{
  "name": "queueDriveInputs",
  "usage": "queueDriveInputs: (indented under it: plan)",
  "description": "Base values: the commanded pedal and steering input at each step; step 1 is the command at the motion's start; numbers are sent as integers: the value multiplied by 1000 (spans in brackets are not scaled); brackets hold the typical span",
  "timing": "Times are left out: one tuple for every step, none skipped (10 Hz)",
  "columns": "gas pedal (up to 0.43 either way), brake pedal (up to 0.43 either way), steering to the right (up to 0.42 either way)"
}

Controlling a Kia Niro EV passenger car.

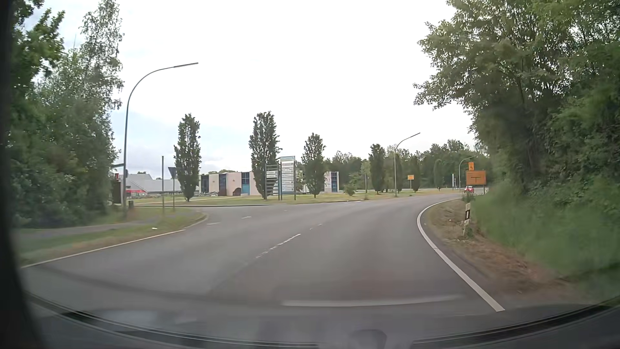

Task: Follow the waypoints while adhering to traffic rules and regulations

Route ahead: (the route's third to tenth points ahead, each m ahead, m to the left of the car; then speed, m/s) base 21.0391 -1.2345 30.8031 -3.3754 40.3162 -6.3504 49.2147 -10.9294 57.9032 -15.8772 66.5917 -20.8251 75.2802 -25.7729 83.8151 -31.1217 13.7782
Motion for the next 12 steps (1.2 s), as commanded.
queueDriveInputs:
  plan:
    - [150,6,62]
    - [150,6,62]
    - [150,6,61]
    - [150,6,60]
    - [150,6,60]
    - [150,6,59]
    - [150,6,59]
    - [150,6,59]
    - [150,6,59]
    - [150,6,58]
    - [150,6,58]
    - [150,6,56]
